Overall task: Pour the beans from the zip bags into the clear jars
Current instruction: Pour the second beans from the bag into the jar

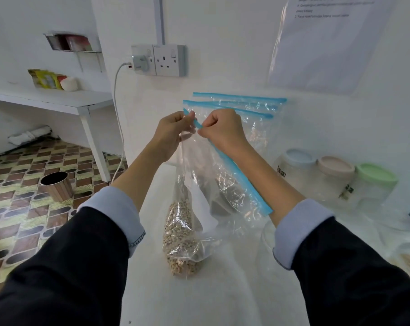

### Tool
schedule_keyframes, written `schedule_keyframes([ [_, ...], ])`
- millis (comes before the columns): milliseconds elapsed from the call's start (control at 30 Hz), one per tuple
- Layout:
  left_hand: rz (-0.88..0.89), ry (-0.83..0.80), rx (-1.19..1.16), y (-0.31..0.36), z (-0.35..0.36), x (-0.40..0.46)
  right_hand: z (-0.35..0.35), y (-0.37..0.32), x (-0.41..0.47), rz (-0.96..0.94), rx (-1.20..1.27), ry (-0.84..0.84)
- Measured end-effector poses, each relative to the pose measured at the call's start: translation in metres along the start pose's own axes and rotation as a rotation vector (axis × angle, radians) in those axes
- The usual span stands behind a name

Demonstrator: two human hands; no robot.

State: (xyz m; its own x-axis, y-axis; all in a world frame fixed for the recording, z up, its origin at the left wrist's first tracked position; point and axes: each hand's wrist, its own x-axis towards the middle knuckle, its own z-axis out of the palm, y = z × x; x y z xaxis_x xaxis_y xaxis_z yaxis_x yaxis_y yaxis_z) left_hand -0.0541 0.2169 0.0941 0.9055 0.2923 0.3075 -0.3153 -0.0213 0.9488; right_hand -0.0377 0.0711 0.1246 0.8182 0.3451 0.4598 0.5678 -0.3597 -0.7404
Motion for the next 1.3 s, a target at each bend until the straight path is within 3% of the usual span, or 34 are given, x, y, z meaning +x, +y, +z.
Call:
schedule_keyframes([
  [133, 0.01, 0.066, -0.154, 0.0, 0.001, -0.002, -0.004, -0.001, -0.006, 0.025, 0.003, -0.037],
  [267, -0.046, 0.258, -0.345, 0.0, 0.001, 0.001, -0.018, -0.005, -0.015, 0.053, -0.006, -0.132],
  [600, -0.245, 0.62, -0.287, -0.003, -0.02, 0.007, -0.075, -0.015, -0.046, 0.173, -0.026, -0.475],
  [700, -0.239, 0.59, -0.267, -0.003, -0.022, 0.004, -0.086, -0.015, -0.05, 0.186, -0.061, -0.604],
  [800, -0.204, 0.441, -0.308, 0.002, -0.017, 0.003, -0.081, -0.02, -0.043, 0.226, -0.045, -0.706],
  [1000, -0.135, 0.266, -0.234, 0.014, 0.0, -0.005, -0.037, -0.027, -0.018, 0.267, -0.025, -0.528],
  [1200, -0.042, 0.484, 0.414, 0.012, -0.005, -0.014, -0.024, -0.017, -0.017, 0.373, 0.093, -0.47],
  [1300, -0.168, 0.297, 0.461, 0.026, 0.011, -0.028, -0.013, -0.01, -0.014, 0.418, 0.125, -0.401],
])
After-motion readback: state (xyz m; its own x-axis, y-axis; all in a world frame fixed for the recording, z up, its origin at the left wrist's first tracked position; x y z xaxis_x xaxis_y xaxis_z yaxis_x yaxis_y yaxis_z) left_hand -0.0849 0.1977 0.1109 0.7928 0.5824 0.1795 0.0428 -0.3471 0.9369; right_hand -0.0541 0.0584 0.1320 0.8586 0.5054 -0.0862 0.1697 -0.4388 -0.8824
